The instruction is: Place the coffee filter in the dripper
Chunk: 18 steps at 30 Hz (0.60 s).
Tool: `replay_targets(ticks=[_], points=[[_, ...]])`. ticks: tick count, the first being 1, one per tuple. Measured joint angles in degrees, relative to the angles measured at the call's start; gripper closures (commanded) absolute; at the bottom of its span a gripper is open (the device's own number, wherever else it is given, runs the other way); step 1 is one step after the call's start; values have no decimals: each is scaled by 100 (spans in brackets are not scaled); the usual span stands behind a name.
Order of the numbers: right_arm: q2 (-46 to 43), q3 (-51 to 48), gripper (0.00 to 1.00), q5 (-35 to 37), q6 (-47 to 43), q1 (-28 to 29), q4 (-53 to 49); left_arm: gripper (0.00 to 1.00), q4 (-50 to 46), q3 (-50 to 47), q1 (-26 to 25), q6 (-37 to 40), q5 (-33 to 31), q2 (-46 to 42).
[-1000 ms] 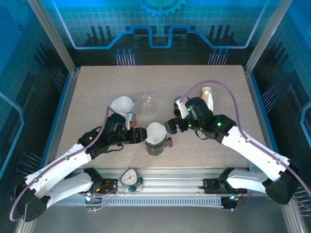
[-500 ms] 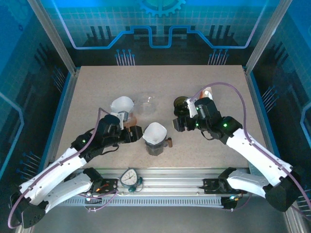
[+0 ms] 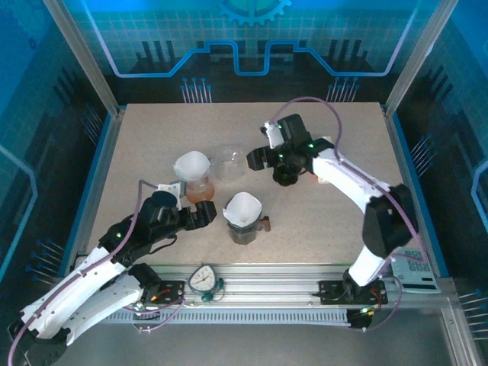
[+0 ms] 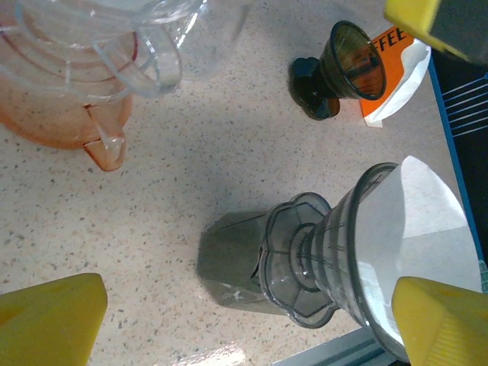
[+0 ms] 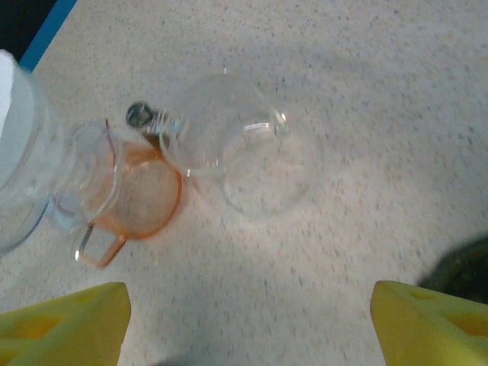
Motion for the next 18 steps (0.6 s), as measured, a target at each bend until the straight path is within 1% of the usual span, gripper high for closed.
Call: replay_targets(ticks=[5,9,12,18], points=[[1130,999,20,-164,-157,11,-61,1,-52,-98,15,-22,0,-122],[1902,1832,24,-155,-315,68,-308,1,-85,-131,22,-35,0,-131],[2282,2302,26,-129,-411,129,-505,1,-118,-140,22,-37,0,-138],[2822,3058,35,-81,-577,227,-966,1,-151,-168,22,-37,0,-138]])
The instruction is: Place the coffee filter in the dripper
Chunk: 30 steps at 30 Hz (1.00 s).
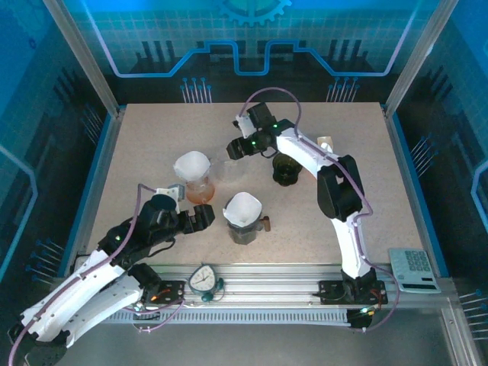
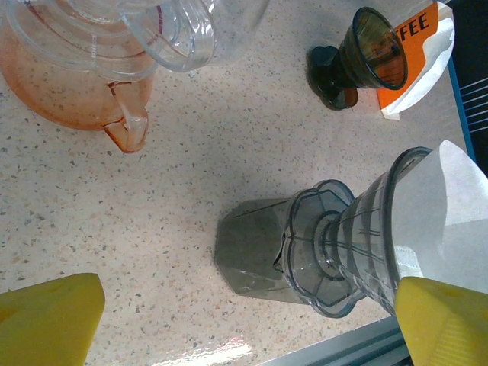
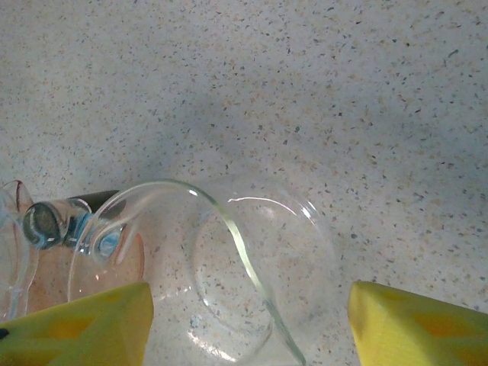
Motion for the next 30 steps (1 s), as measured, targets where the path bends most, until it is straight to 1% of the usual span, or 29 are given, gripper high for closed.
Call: replay_targets(ticks=[4,11,17,23,30], points=[[201,247,42,61,-59,15,-219,1,-2,-11,0,0,0,2],[332,398,65,81,-72,39,-345,1,-2,-17,0,-2,0,2],[332,402,81,146,15,50,-302,1,-4,-42,7,-4,2,2],[269,297,91,243,120,57,-162,1,-2,-46,4,-4,4,2],[79,92,98,540,251,46,-107,1,-2,-92,7,-33,50,13]])
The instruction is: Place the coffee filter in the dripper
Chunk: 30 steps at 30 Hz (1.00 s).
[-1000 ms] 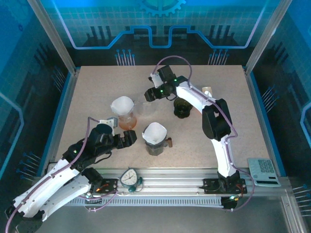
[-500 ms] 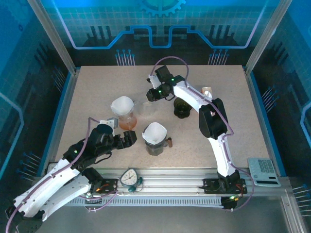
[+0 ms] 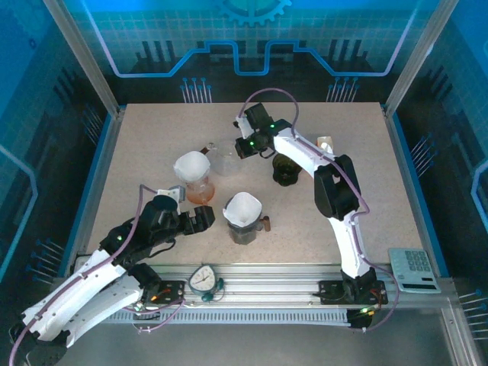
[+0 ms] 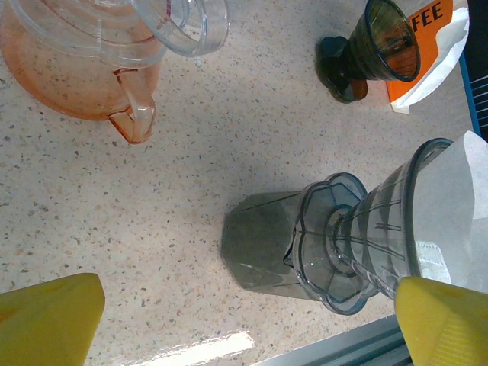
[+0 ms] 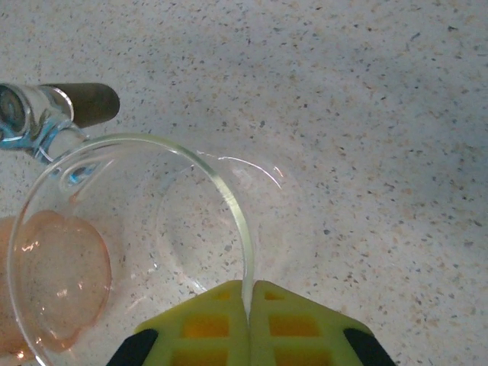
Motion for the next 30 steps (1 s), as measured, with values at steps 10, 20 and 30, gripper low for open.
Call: replay_targets(ticks=[10,20,30], points=[[-1154,-586,100,317,13,-208,94,1,2,-48,0,-118,22,0],[-3526,-2249,100,909,35,-634,11,1,9,-138,9,-118,17,63],[-6046,-4813,100,1421,363,-1040,-538,1,127,-173,42,-120,17,162]])
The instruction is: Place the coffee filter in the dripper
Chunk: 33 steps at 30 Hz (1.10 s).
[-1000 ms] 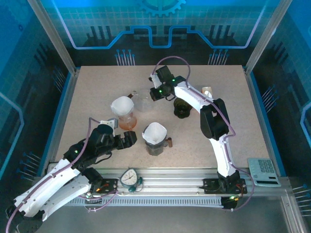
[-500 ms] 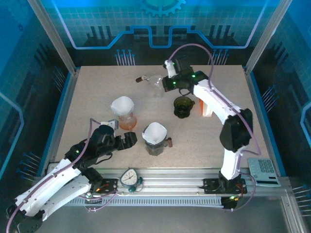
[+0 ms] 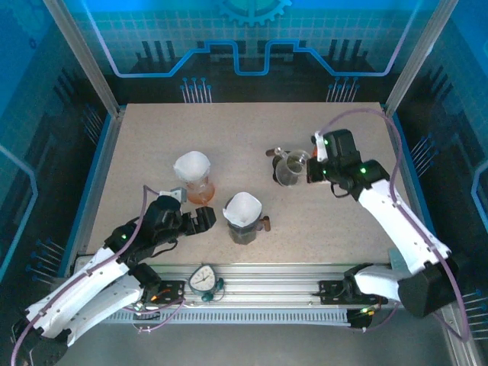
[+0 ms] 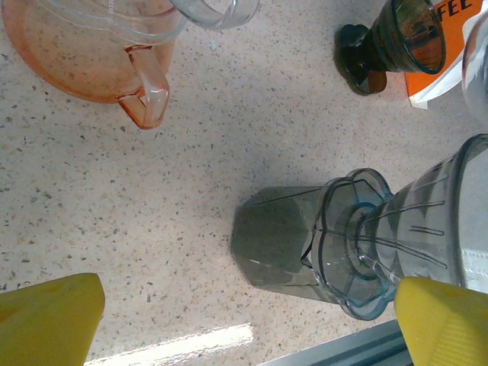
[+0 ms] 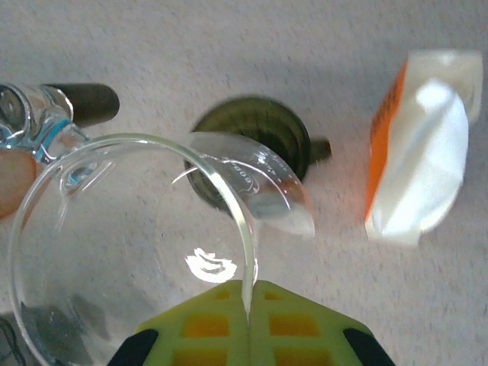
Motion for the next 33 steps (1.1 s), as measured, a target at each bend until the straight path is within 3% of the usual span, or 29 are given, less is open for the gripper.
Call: replay_targets(ticks=[10,17,28,33], points=[[-326,-1622,99,59,503,-26,175,1,72,-2,0,2,0,26],[-68,-1967,93,118,708,-37,686,1,70,-2,0,2,0,17],[-142,-2017,39,105,780,-37,916,1,72,-2,4,2,0,-11],[-667,-2017,34,-17,809,-28,911,1,68,-2,4,2,-2,-11]])
